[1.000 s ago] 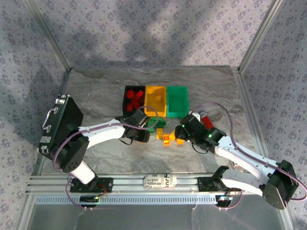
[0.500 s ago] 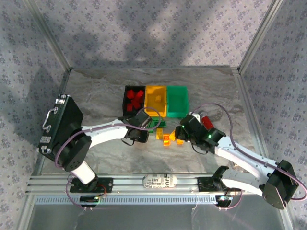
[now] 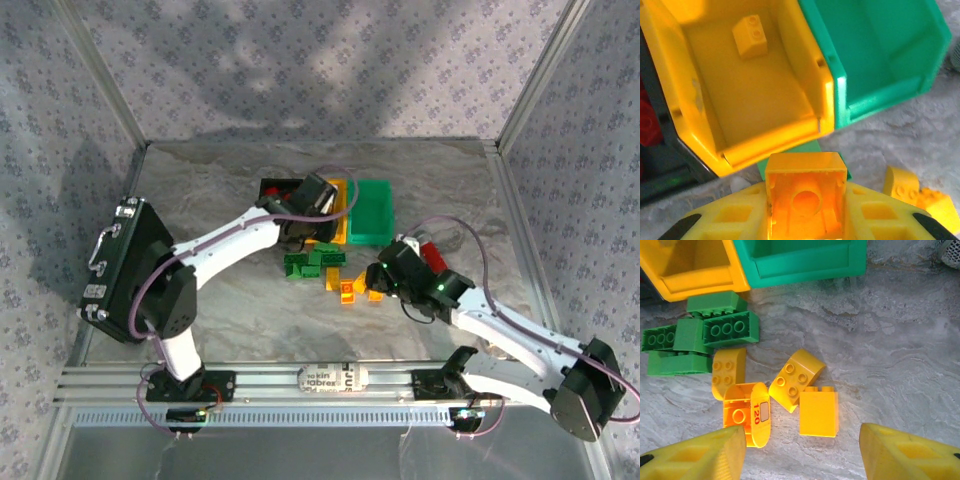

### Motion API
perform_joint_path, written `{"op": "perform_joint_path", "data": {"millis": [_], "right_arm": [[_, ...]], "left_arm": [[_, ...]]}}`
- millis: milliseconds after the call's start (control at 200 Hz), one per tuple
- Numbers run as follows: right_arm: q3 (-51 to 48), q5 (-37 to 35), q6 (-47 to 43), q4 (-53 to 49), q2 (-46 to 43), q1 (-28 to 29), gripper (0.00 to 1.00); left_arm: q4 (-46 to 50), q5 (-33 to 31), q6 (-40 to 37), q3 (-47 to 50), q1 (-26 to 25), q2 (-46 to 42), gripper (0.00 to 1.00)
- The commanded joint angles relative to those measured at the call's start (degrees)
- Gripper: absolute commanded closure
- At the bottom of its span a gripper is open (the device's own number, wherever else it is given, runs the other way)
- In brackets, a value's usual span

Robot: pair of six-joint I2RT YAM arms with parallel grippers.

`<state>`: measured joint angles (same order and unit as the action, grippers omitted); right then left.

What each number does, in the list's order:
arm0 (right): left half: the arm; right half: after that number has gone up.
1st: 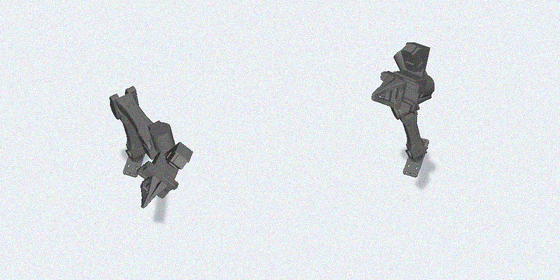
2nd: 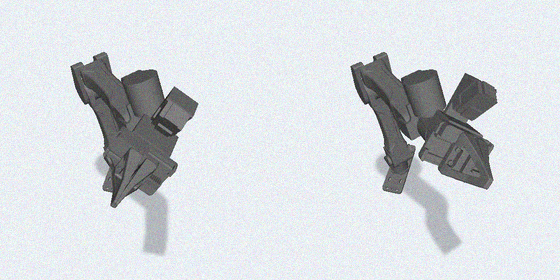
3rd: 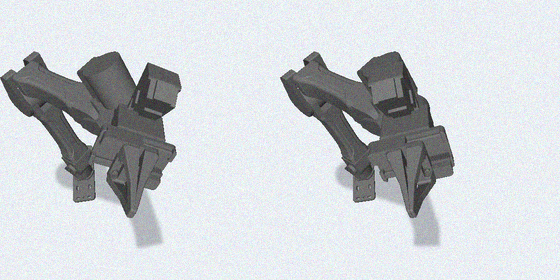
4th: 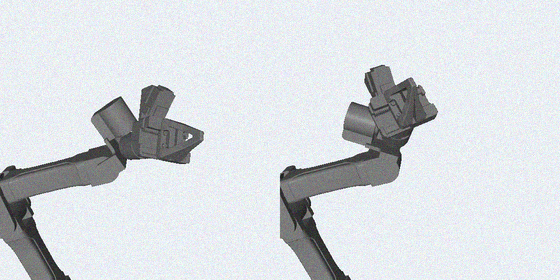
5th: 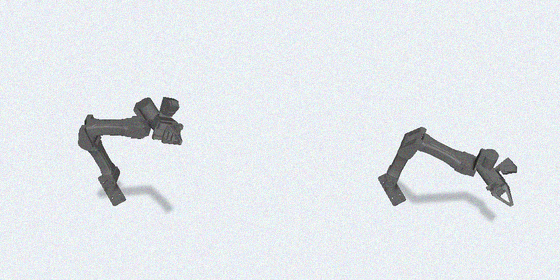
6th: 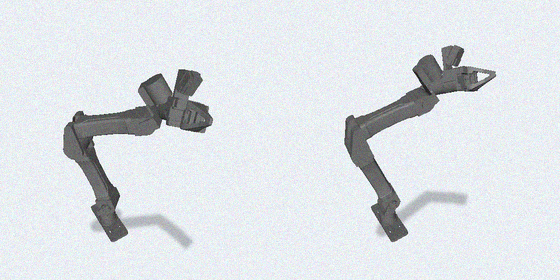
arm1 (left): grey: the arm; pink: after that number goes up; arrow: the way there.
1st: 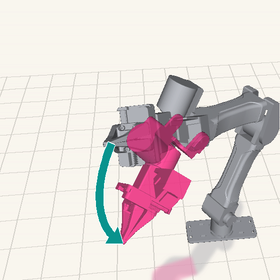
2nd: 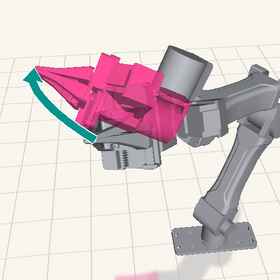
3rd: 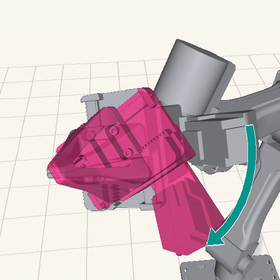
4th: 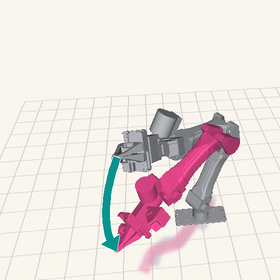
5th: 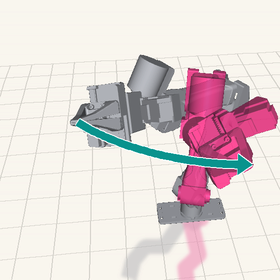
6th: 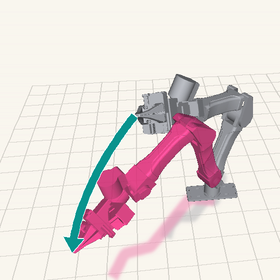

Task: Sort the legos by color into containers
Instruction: Place the lego in the container.

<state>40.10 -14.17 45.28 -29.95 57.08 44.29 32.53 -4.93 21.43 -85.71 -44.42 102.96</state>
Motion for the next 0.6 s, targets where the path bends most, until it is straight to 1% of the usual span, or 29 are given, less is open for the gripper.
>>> {"op": "perform_joint_path", "data": {"millis": [0, 20, 35, 45, 65, 75, 85, 105, 155, 195, 320, 485, 595], "right_arm": [[-0.39, -1.19, 1.58, -2.14, -2.40, 0.34, 0.37], [-0.45, -1.24, 1.57, -2.35, -2.67, 0.39, 0.37], [-0.50, -1.33, 1.72, -2.53, -2.94, 0.43, 0.37], [-0.53, -1.30, 1.70, -2.60, -3.11, 0.44, 0.37], [-0.58, -1.42, 1.74, -2.78, -3.37, 0.48, 0.37], [-0.62, -1.39, 1.85, -2.88, -3.55, 0.50, 0.37], [-0.70, -1.38, 1.88, -2.97, -3.66, 0.50, 0.37], [-0.80, -1.44, 1.91, -3.14, -3.88, 0.52, 0.37], [-0.94, -1.57, 2.04, -3.64, -4.62, 0.67, 0.37], [-1.16, -1.78, 2.11, -4.03, -5.13, 0.78, 0.37], [-2.85, -2.17, 2.61, -3.81, -6.24, 0.85, 0.37], [-3.32, -1.23, 2.54, -2.41, -3.92, 1.40, 0.36], [-2.29, -0.77, 1.98, -1.54, -1.11, 2.73, 0.35]], "left_arm": [[4.46, 0.39, -2.51, -5.62, 2.13, 5.06, 0.67], [4.41, 0.25, -2.53, -6.46, 2.46, 5.76, 0.63], [4.38, 0.08, -2.53, -6.97, 2.68, 6.25, 0.57], [4.47, -0.04, -2.49, -7.35, 2.94, 6.59, 0.51], [4.62, -0.02, -2.49, -8.07, 3.22, 7.25, 0.36], [4.77, -0.07, -2.52, -8.46, 3.36, 7.56, 0.31], [4.98, -0.23, -2.53, -8.91, 3.48, 7.80, 0.28], [5.47, -0.80, -2.49, -9.67, 3.62, 8.22, 0.26], [5.97, -1.83, -1.88, -10.27, 3.68, 7.84, 0.24], [4.58, -1.90, -1.51, -8.84, 3.36, 6.04, 0.23], [-2.60, -1.76, -0.22, 1.09, 2.76, -2.24, 0.19], [-4.88, -2.17, 1.36, 11.21, 2.52, -11.27, 0.19], [-6.16, -2.03, 2.15, 17.50, 2.05, -16.90, 0.20]]}}
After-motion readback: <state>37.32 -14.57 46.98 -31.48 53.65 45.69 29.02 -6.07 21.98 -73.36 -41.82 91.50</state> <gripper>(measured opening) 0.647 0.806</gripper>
